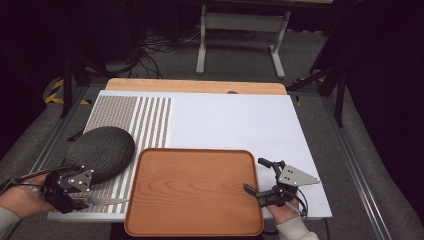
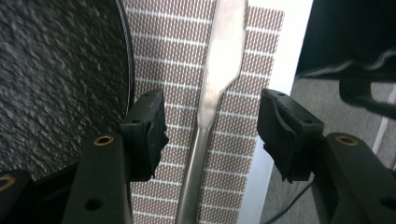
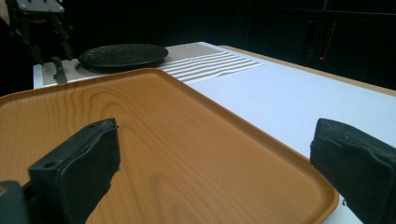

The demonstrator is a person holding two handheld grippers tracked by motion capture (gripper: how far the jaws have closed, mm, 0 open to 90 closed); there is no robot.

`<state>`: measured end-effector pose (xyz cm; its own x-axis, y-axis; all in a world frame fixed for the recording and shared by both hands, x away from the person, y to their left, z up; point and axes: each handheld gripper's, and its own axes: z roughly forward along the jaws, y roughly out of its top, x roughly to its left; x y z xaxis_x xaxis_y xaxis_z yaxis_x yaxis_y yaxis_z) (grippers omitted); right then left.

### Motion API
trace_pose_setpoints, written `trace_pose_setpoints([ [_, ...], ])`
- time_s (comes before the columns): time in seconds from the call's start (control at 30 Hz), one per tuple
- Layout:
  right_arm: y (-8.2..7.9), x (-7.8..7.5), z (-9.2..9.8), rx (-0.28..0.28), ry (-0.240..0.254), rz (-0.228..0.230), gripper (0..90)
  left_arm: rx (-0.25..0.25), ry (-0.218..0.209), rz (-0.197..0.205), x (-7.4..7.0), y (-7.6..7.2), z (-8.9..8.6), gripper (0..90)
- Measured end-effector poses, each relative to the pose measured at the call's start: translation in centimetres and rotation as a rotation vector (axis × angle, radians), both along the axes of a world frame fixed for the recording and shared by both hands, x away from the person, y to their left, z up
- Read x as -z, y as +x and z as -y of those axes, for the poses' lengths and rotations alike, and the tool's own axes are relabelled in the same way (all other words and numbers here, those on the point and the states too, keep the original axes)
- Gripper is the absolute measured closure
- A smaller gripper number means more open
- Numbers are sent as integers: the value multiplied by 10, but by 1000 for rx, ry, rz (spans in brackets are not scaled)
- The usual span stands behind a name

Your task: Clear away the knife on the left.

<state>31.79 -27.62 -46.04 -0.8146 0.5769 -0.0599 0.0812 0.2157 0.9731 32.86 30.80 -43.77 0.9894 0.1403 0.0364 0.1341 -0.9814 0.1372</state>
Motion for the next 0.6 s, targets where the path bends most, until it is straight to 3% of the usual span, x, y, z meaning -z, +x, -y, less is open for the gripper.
trace_pose_setpoints([
  [0.33,0,0,0,-2,0,-2,21,75,120,4,6,1,4,590],
  [0.47,0,0,1,2,4,-1,20,102,149,2,9,2,6,627],
  [0.6,-1,-1,3,7,10,4,20,127,183,12,12,2,8,719],
])
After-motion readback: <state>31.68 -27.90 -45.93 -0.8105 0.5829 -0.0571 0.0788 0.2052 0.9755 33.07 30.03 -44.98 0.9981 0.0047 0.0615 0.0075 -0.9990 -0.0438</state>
